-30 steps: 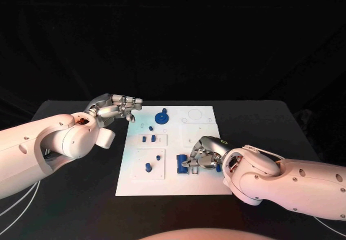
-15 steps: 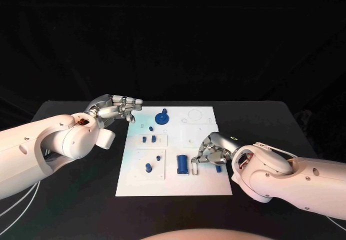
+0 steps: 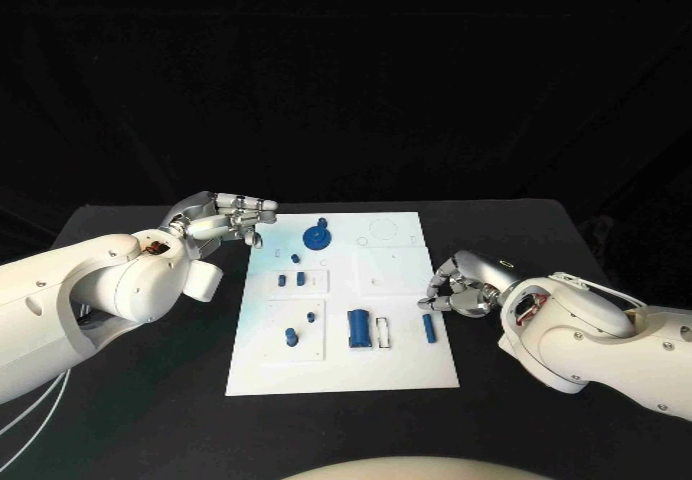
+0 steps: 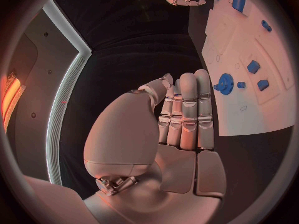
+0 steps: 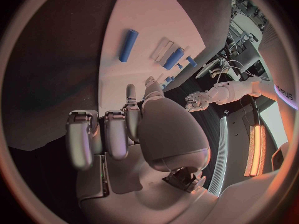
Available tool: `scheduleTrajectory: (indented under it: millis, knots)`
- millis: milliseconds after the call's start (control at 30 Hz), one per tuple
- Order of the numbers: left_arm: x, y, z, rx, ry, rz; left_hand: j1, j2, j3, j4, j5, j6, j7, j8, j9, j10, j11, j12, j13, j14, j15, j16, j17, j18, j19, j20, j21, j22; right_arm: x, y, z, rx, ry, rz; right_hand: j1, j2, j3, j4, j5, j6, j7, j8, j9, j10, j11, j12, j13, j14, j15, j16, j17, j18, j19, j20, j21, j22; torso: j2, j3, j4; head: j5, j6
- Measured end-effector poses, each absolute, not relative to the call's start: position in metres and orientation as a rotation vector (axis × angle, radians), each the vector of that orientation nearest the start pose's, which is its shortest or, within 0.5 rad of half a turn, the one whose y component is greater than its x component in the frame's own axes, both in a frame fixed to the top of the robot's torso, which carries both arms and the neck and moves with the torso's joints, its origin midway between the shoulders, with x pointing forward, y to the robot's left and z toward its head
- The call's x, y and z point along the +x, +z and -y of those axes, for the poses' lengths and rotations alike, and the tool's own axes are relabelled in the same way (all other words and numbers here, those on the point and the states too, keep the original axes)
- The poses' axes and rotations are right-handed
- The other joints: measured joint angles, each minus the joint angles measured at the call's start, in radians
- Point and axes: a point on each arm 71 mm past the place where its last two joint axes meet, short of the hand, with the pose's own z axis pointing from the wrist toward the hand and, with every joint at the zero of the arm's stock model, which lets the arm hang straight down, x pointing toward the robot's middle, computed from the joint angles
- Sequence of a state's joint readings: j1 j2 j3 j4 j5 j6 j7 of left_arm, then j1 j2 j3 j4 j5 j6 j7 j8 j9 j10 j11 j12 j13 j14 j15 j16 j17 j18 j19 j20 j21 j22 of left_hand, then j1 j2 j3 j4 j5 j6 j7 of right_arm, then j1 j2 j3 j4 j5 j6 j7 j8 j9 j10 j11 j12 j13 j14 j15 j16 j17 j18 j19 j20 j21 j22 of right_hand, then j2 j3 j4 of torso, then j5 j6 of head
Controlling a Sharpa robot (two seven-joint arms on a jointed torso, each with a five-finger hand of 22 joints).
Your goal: Assemble the parts on the task board
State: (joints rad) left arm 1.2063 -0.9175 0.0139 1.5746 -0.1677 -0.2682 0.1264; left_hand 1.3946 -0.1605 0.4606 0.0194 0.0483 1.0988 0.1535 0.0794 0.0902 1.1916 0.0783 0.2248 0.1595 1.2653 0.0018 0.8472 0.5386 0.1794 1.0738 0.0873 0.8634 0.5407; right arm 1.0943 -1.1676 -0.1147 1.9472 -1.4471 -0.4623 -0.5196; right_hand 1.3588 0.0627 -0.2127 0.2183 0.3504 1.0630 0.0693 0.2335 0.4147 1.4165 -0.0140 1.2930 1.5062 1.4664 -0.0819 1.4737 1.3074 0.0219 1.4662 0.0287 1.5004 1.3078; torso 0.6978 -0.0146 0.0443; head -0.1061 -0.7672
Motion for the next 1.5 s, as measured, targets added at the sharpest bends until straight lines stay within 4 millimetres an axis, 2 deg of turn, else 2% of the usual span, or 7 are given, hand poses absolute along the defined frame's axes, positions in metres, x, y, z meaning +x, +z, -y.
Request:
scheduleTrajectory:
  millis: [267,467,867,1167,1500]
  knots:
    - [0.485,-0.167,-0.227,-1.059,-1.396,-1.644,0.0,0.0,0.0,0.0,0.0,0.0,0.0,0.0,0.0,0.0,0.0,0.0,0.0,0.0,0.0,0.0,0.0,0.0,0.0,0.0,0.0,0.0,0.367,-0.229,0.26,0.173,0.372,-1.864,0.0,0.0,0.006,0.016,0.0,0.023,-0.004,-0.018,-0.016,0.002,0.005,-0.006,0.0,-0.004,0.004,0.0,0.0,0.0,0.0,0.0,0.007,0.0,0.0,-0.0005,0.0008,-0.021,-0.005]
    - [0.485,-0.167,-0.227,-1.06,-1.395,-1.644,0.0,0.0,0.0,0.0,0.0,0.0,0.0,0.0,0.0,0.0,0.0,0.0,0.001,0.0,0.0,0.0,-0.001,0.0,0.0,0.0,0.0,-0.001,0.364,-0.24,0.257,0.147,0.353,-1.888,0.008,0.0,-0.003,0.035,0.0,0.043,-0.006,-0.021,-0.023,0.002,0.005,-0.011,0.006,-0.004,0.004,0.0,0.0,0.0,0.0,0.0,0.007,0.0,0.0,-0.0012,0.0019,-0.029,-0.006]
    - [0.485,-0.167,-0.228,-1.06,-1.394,-1.644,0.0,0.0,0.0,0.0,0.0,0.0,0.0,0.0,0.0,0.0,0.0,0.0,0.001,0.0,0.0,0.0,-0.001,0.0,0.0,0.0,0.0,-0.001,0.362,-0.25,0.252,0.118,0.325,-1.914,0.006,-0.002,-0.013,0.062,0.0,0.074,-0.016,-0.021,-0.022,0.002,0.005,-0.014,0.006,-0.004,0.004,0.0,0.001,0.0,0.0,0.0,0.007,0.0,0.0,-0.002,0.0046,-0.025,-0.009]
    - [0.484,-0.167,-0.228,-1.06,-1.394,-1.644,0.0,0.0,0.0,0.0,0.0,0.0,0.0,0.0,-0.001,0.0,0.0,0.0,0.001,0.0,0.0,0.0,-0.001,0.0,0.0,0.0,0.0,-0.001,0.364,-0.251,0.248,0.091,0.312,-1.916,-0.01,-0.022,-0.017,0.066,-0.012,0.083,-0.018,-0.02,-0.014,0.002,0.005,-0.057,0.006,-0.004,0.004,0.0,0.001,0.0,0.0,0.0,0.007,0.0,0.0,-0.0018,0.0039,-0.023,-0.01]
    - [0.484,-0.167,-0.229,-1.06,-1.394,-1.645,0.0,0.0,0.0,0.0,0.0,0.0,0.0,0.0,-0.001,0.0,0.0,0.0,0.001,0.0,0.0,0.0,-0.001,0.0,0.0,0.0,0.0,-0.001,0.365,-0.251,0.241,0.029,0.288,-1.912,0.01,-0.064,-0.017,0.066,-0.034,0.093,-0.021,-0.007,-0.004,0.008,-0.001,-0.061,-0.014,-0.004,0.004,0.0,0.0,0.0,0.0,0.0,0.012,-0.001,0.0,-0.0016,0.0041,-0.021,-0.013]
